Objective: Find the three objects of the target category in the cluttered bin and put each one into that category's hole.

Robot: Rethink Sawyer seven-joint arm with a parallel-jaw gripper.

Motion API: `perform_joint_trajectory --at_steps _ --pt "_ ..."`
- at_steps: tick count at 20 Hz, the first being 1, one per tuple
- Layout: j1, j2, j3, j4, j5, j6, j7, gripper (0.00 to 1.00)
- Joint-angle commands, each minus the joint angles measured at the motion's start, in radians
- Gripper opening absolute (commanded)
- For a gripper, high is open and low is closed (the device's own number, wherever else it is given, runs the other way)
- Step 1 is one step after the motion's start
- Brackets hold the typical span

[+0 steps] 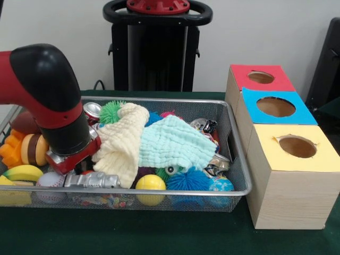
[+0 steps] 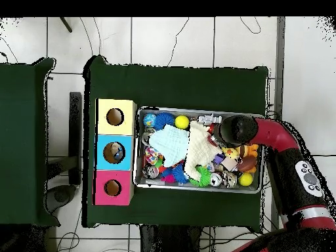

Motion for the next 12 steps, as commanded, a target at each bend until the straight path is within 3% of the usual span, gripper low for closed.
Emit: perform_joint_trajectory --at_steps 1,7,12 --pt "-0.034 0.089 0.004 0.022 -0.088 -0.152 -0.188 1.00" --pt "-0.020 0.039 0.002 0.028 -0.075 -0.122 -0.146 1.00" --pt "0.016 -0.061 0.012 0.054 -0.017 -0.036 -0.085 1.00"
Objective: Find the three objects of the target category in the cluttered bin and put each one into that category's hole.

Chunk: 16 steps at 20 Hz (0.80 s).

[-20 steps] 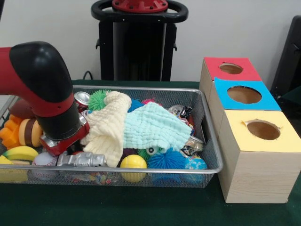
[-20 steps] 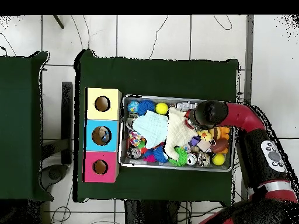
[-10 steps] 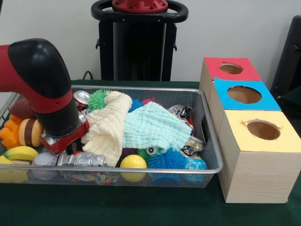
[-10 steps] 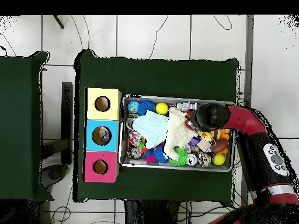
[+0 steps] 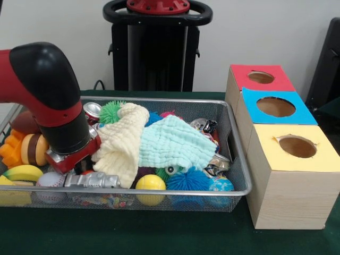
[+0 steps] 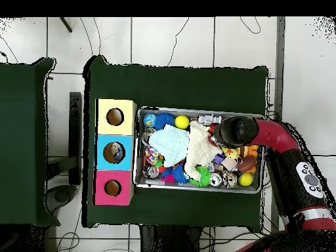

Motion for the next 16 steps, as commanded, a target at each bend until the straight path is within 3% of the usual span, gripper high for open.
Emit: perform_joint_trajectory --at_steps 1,8,16 --pt "0.023 -0.069 0.011 0.042 -0.003 -0.008 -0.087 1.00" --pt "0.068 -0.089 0.005 0.000 0.016 0.051 -0.067 1.00" --pt "0.100 -0.069 -0.057 -0.007 -0.068 -0.061 -0.031 1.00"
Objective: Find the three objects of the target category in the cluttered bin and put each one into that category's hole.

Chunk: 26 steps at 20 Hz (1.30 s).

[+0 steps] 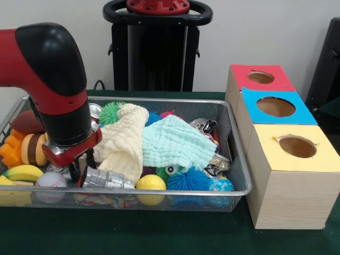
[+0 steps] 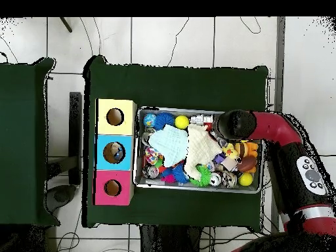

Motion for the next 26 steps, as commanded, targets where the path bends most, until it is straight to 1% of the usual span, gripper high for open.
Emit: perform_joint_trajectory --at_steps 1,3,7,9,11,12,13,16,19,21,24,26 --pt "0.043 0.015 -0.042 -0.013 -0.075 -0.067 -0.036 1.00" --pt "0.048 0.010 -0.059 -0.010 -0.088 -0.064 -0.032 1.00" --pt "0.070 0.026 -0.104 -0.032 -0.152 -0.074 -0.018 1.00" --pt "0.083 0.020 -0.127 -0.035 -0.174 -0.069 -0.005 1.00" --pt "0.103 0.024 -0.159 -0.054 -0.218 -0.072 0.000 1.00" --pt "0.123 0.033 -0.178 -0.081 -0.248 -0.073 0.003 1.00" --pt "0.136 0.032 -0.194 -0.089 -0.270 -0.081 0.011 1.00" --pt "0.163 0.020 -0.230 -0.091 -0.309 -0.103 0.037 1.00" --pt "0.175 0.038 -0.244 -0.106 -0.327 -0.132 0.049 1.00" --pt "0.186 0.032 -0.251 -0.100 -0.319 -0.121 0.054 1.00" --pt "0.216 0.056 -0.275 -0.151 -0.344 -0.097 0.044 1.00" --pt "0.223 0.057 -0.285 -0.154 -0.331 -0.084 0.039 1.00"
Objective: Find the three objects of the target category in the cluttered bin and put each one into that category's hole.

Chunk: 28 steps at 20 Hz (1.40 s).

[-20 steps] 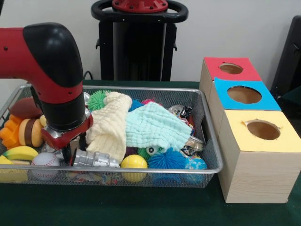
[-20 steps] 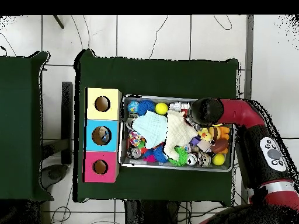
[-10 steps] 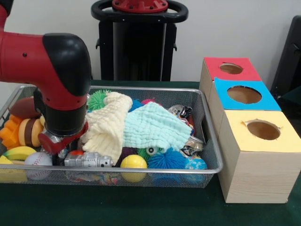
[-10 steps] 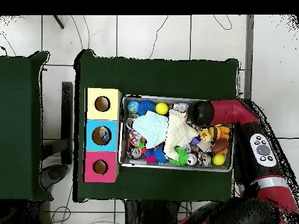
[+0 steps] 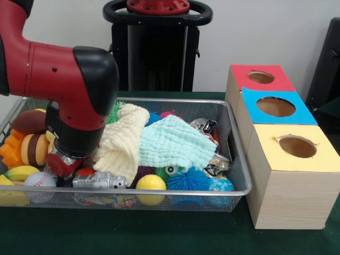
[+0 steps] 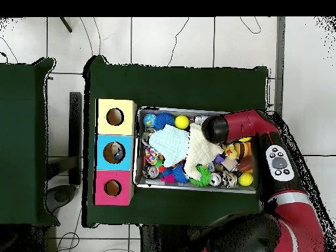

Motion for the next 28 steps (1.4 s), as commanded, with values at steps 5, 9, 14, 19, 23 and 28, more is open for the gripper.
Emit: perform_joint_trajectory --at_steps 5,9,14,19,23,28 --pt "0.038 0.091 -0.128 -0.137 -0.060 0.158 -0.036 1.00" --pt "0.087 0.101 -0.182 -0.165 -0.111 0.193 -0.053 1.00" --pt "0.119 0.090 -0.212 -0.178 -0.123 0.199 -0.095 1.00" --pt "0.138 0.088 -0.234 -0.189 -0.103 0.220 -0.109 1.00" --pt "0.146 0.083 -0.243 -0.189 -0.093 0.217 -0.123 1.00" --pt "0.161 0.092 -0.254 -0.204 -0.096 0.204 -0.141 1.00"
